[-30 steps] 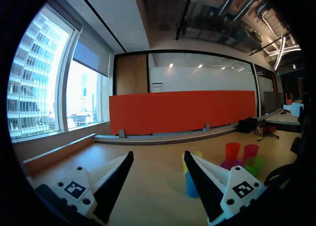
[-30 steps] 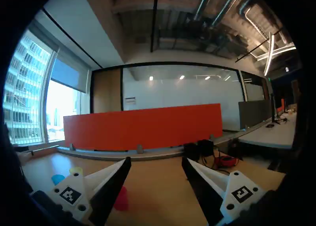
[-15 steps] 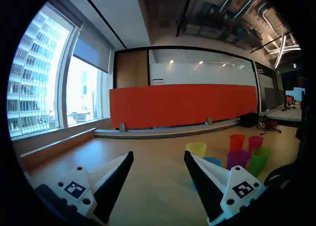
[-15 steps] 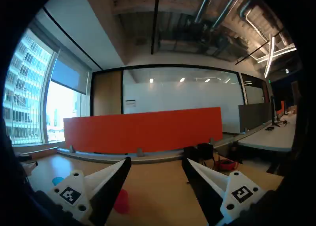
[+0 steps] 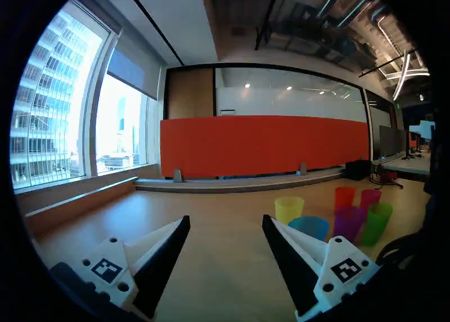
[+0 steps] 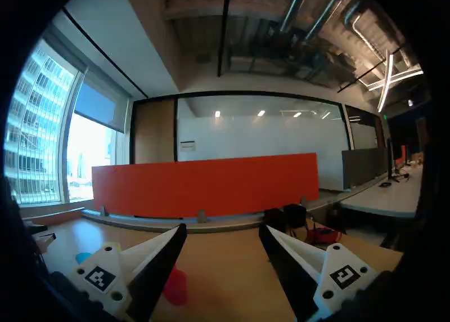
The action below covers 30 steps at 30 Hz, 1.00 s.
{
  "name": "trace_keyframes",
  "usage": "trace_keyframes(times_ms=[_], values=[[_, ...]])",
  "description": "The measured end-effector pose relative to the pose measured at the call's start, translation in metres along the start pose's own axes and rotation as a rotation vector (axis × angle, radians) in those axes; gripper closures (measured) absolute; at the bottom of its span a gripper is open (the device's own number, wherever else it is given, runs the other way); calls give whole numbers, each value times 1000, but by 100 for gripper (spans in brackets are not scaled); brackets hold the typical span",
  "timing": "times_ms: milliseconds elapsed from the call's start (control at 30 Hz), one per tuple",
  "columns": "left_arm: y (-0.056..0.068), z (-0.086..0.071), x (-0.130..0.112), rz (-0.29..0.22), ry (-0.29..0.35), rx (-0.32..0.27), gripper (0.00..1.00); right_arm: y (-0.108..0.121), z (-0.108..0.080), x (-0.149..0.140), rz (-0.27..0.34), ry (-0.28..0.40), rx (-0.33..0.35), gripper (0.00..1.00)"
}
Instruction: Pour water
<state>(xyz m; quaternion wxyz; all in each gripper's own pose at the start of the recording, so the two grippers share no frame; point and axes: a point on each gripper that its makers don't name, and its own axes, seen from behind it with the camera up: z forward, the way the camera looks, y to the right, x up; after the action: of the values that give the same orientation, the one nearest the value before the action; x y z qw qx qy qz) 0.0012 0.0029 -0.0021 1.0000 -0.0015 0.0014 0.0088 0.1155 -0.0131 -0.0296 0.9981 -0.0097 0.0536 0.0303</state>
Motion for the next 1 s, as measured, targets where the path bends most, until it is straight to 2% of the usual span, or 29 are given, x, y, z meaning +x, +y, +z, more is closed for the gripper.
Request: trace_keyframes(times_ms=[200,1000], values=[[-3,1,-1,-21,-1,-6,5,-5,2,2,-7,2,5,1],[-2,0,-1,-18,-2,-11,5,-6,3,0,-30,12,17,1]])
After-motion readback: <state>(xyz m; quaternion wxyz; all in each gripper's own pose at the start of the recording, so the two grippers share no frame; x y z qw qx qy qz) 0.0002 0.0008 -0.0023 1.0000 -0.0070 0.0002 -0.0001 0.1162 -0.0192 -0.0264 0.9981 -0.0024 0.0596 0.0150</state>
